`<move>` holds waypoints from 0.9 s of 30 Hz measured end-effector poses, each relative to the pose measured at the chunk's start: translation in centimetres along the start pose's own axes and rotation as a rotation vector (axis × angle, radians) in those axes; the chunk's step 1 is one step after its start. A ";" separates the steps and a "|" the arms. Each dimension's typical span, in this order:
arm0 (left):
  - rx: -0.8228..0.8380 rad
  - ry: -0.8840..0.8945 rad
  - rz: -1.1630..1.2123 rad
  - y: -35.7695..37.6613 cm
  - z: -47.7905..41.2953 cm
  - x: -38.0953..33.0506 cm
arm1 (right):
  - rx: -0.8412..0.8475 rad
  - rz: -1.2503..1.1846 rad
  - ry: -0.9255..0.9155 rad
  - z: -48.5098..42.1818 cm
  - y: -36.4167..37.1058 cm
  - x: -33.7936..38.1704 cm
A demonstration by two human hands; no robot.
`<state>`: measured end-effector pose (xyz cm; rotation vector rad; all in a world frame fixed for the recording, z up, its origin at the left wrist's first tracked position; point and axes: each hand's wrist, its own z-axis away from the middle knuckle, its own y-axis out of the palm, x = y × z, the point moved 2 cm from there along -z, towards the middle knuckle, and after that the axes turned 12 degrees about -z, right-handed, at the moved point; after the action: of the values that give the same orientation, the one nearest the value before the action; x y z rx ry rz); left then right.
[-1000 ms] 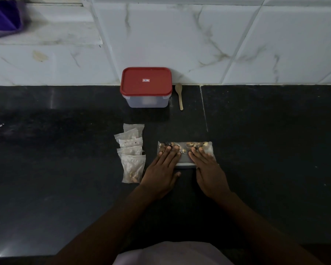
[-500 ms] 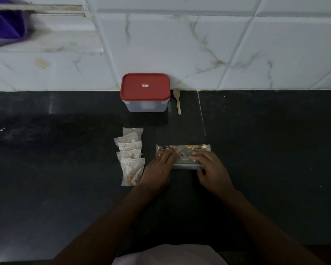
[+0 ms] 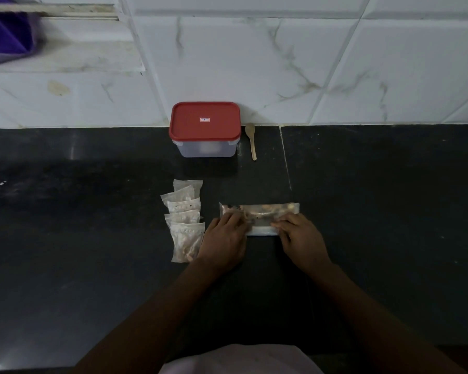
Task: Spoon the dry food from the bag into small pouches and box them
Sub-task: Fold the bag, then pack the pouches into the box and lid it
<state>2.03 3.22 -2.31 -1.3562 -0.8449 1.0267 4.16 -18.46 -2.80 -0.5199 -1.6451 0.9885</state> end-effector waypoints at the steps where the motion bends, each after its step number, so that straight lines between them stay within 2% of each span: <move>1: 0.001 -0.002 -0.005 0.0 0.0 0.0 | -0.003 0.015 0.007 0.0 0.0 0.0; 5: -0.036 0.000 -0.027 -0.3 -0.6 0.1 | -0.078 0.140 0.093 -0.3 -0.6 0.6; 11: 0.024 -0.018 -0.012 -1.6 -2.7 0.4 | 0.173 0.176 0.203 -2.6 -2.0 1.4; 15: 0.016 0.022 -0.066 -2.2 -3.0 0.0 | 0.128 0.221 0.124 -2.3 -2.3 1.5; 19: -0.061 0.087 -0.111 -1.5 -1.8 -0.7 | -0.010 0.134 0.023 -0.5 -1.9 1.4; 22: -0.122 0.096 -0.111 -0.5 -0.3 -1.3 | 0.008 0.074 -0.001 1.3 -1.3 1.2; 27: -0.033 0.052 -0.138 1.0 2.3 -2.4 | 0.059 0.045 0.043 3.9 -0.3 1.1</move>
<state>-1.09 1.78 -2.96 -1.3275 -0.9064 0.8707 0.23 -19.11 -2.10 -0.5368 -1.5672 1.0487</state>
